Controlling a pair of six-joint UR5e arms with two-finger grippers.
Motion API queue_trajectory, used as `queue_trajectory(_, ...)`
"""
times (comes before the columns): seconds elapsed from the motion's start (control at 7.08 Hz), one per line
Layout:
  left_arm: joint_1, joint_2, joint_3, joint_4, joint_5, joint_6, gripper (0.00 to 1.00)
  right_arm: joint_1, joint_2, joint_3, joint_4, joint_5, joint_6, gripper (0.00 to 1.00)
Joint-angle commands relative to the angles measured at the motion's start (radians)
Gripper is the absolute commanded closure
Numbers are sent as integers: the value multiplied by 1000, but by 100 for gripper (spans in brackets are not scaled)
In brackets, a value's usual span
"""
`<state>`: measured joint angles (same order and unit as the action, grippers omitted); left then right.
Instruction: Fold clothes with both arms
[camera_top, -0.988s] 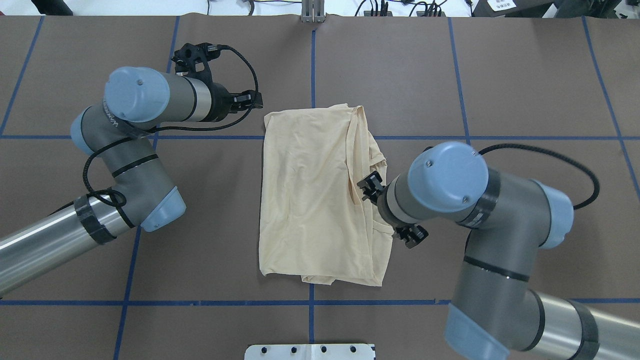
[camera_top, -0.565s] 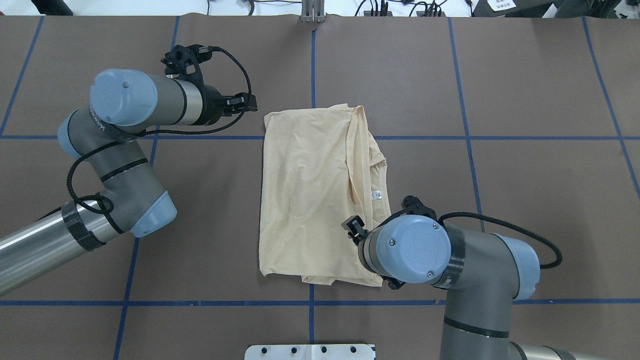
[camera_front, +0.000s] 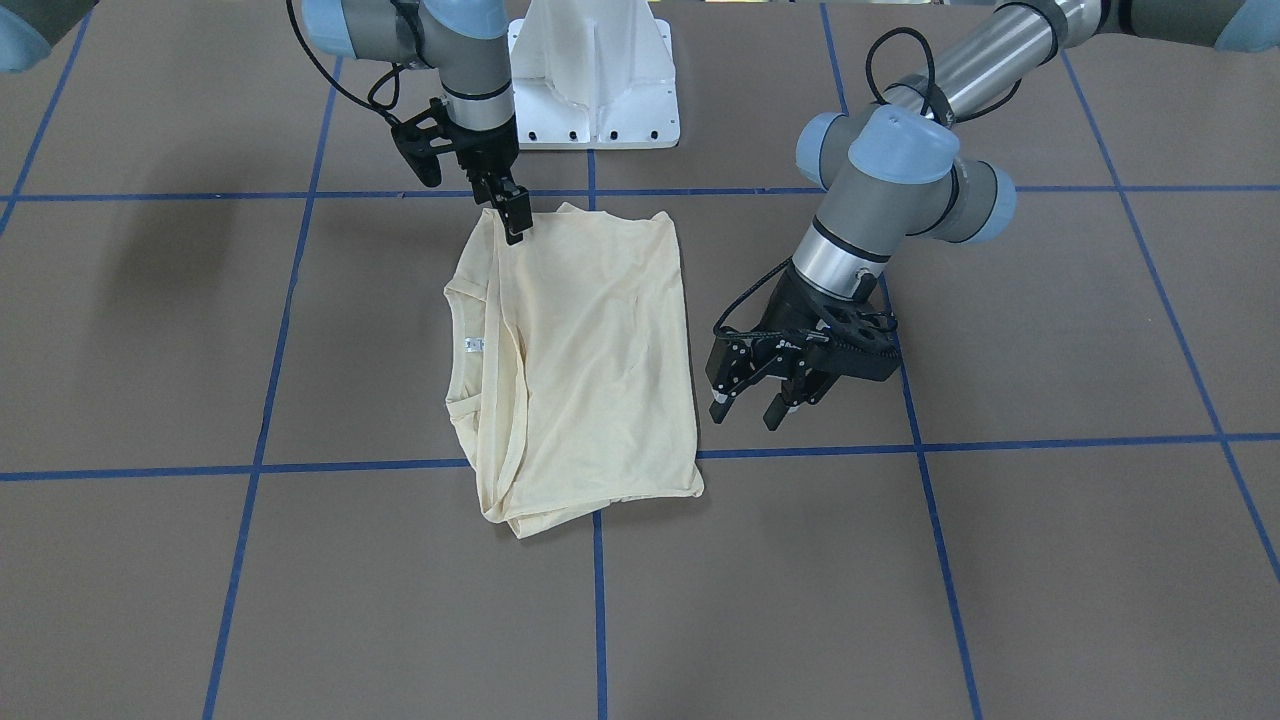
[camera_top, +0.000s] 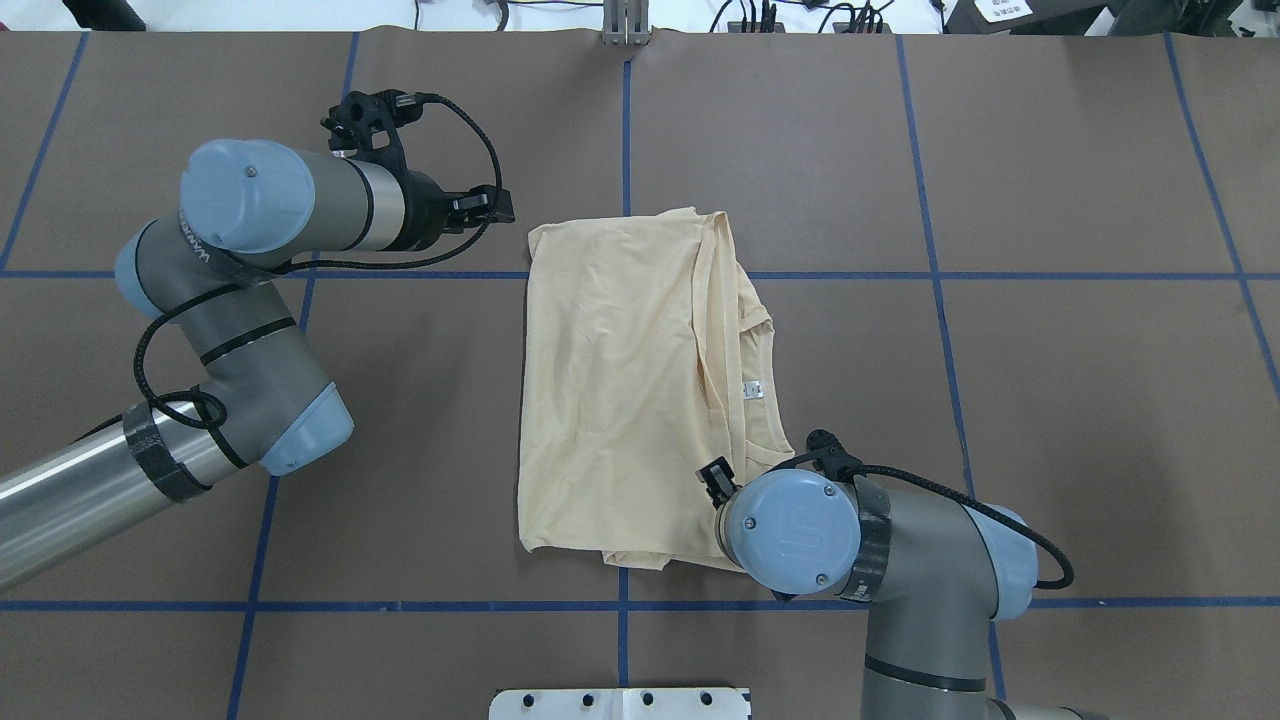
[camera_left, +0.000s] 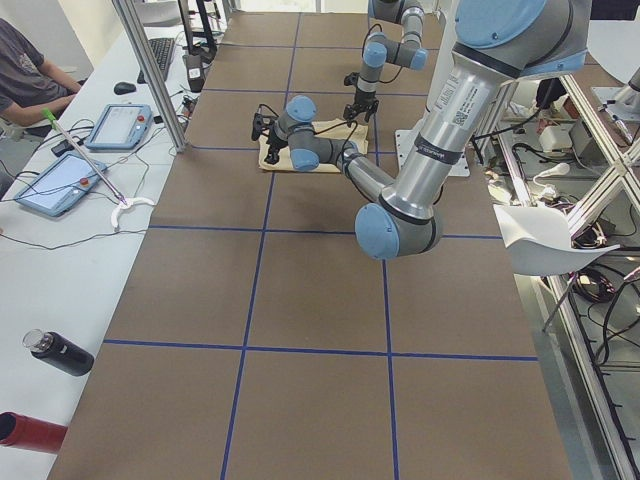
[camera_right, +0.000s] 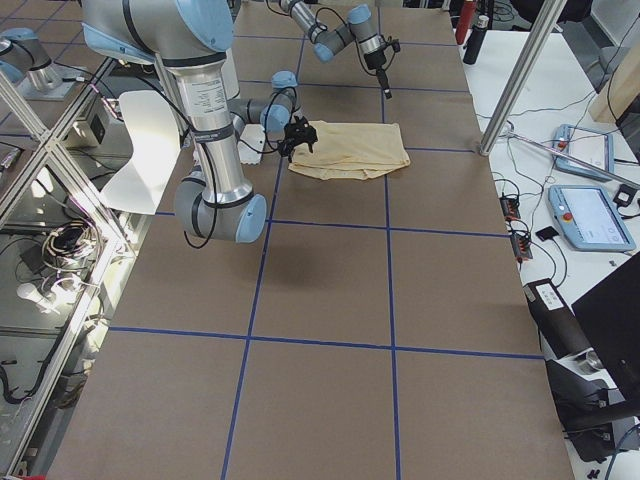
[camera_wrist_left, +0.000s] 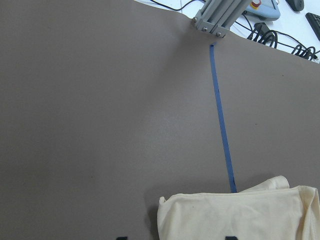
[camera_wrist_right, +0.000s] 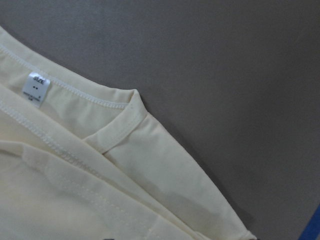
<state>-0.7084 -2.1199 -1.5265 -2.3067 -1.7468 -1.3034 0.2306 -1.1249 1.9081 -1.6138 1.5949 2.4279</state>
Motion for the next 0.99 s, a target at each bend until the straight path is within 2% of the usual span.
queue_trajectory(0.0,1,0,2,1,3,-4,29,-5,-4,-3,0,7,7,14)
queue_trajectory(0.56,1,0,3,1,3,-4,29,-27,-12,-7,0,2,7,27)
queue_trajectory(0.71,1,0,3,1,3,-4,29,-27,-12,-11,0,0,7,49)
queue_trajectory(0.85,0,0,3,0,3,-4,29,-25,-10,-9,-1,0,8,81)
